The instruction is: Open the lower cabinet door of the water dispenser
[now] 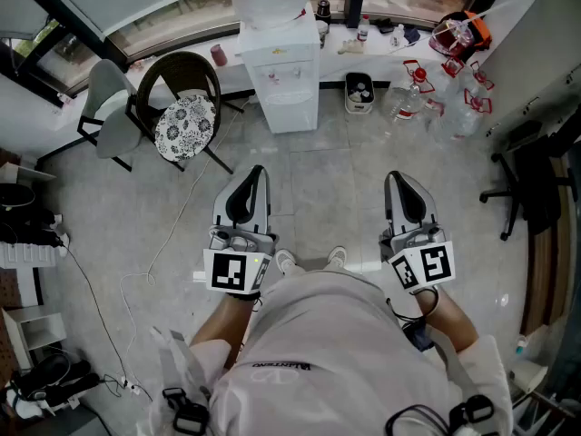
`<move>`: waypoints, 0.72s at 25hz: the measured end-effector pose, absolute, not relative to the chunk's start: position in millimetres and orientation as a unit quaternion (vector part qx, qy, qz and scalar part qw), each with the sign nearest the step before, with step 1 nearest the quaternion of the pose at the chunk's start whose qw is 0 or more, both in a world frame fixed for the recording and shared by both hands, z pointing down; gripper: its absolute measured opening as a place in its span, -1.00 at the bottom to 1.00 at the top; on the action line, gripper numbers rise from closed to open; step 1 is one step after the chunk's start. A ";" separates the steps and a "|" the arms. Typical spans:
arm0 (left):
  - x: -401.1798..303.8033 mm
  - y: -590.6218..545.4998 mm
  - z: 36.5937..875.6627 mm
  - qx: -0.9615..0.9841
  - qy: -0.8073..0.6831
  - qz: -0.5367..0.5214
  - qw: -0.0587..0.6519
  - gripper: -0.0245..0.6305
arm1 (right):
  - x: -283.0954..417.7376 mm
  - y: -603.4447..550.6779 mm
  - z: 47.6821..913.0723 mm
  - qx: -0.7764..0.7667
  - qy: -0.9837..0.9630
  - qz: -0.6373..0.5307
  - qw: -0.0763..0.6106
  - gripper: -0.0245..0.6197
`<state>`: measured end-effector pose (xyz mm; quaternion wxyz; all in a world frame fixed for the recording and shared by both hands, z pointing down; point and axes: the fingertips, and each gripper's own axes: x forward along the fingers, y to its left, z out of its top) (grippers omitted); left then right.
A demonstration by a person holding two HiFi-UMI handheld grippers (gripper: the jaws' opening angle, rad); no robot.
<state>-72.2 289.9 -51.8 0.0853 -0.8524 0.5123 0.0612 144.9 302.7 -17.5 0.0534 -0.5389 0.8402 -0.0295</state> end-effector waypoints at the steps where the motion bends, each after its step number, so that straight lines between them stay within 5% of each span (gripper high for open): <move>1: -71.3 289.6 -51.9 -0.853 0.512 0.060 0.085 -0.92 | 144.7 302.6 -17.3 -0.538 0.841 -0.030 0.053 -0.88; 18: -32.9 288.2 -45.7 -0.842 0.532 0.036 0.085 -0.92 | 182.4 297.3 -12.9 -0.508 0.856 -0.054 0.071 -0.87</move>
